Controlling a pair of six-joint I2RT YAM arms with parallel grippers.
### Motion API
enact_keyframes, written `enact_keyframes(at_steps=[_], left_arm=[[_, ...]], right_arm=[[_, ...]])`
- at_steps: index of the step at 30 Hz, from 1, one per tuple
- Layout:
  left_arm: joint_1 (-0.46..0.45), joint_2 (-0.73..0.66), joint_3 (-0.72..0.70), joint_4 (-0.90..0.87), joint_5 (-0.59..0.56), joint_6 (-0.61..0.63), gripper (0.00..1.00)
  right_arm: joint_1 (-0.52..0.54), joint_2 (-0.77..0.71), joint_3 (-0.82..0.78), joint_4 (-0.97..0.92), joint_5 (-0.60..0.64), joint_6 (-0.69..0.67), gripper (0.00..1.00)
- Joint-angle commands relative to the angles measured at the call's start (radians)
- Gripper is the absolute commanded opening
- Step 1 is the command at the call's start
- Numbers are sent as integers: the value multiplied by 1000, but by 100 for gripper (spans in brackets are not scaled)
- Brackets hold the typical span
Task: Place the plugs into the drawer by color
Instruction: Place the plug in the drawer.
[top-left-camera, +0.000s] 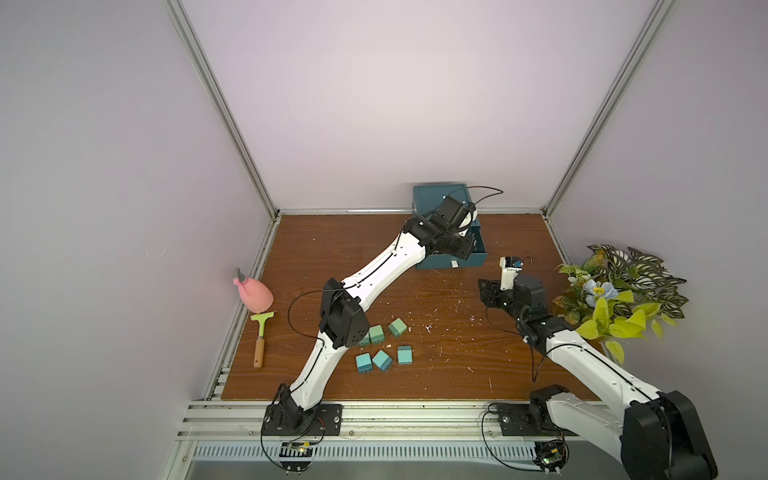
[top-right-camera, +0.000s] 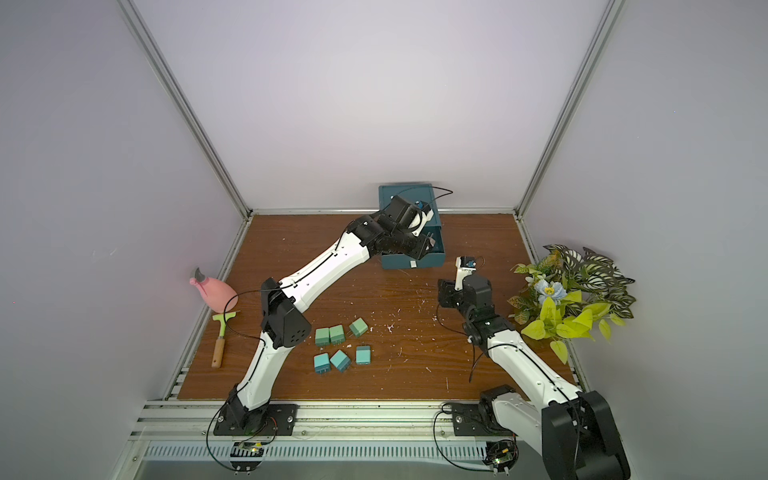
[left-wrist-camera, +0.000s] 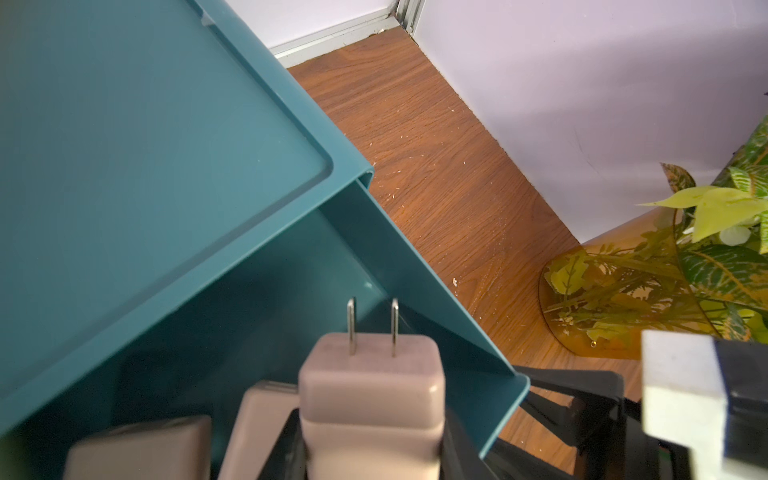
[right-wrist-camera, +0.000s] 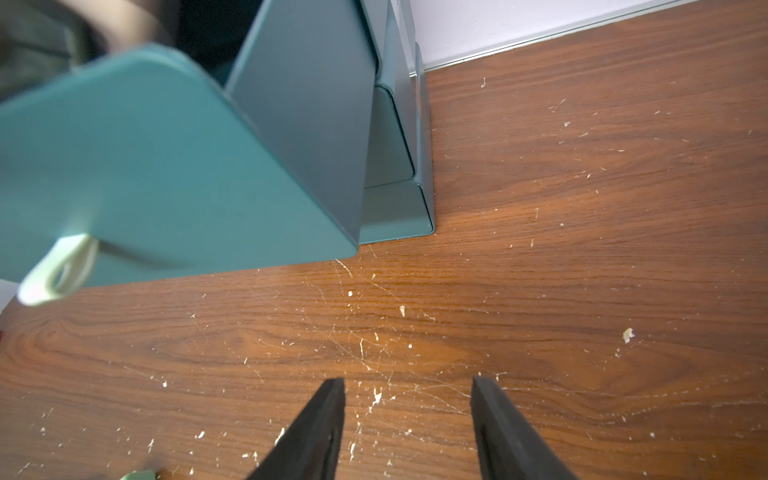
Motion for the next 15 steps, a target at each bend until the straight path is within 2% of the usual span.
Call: enact_keyframes(at_steps=[1,4,11,15], left_arm=[[-10,-6,-22,-24,34,2,30],[-9,-11,-26,-25,36,3,32],[-10,-29,-24,-22,27,5,49],[-11,-45,-16,-24,27,5,54]], right_arm=[[0,-13,41,32,17,-7,55],[-2,-14,43,31,18,-7,55],[0,-23,46,28,19,-9,55],[0,-29,51,27,9,-9,55]])
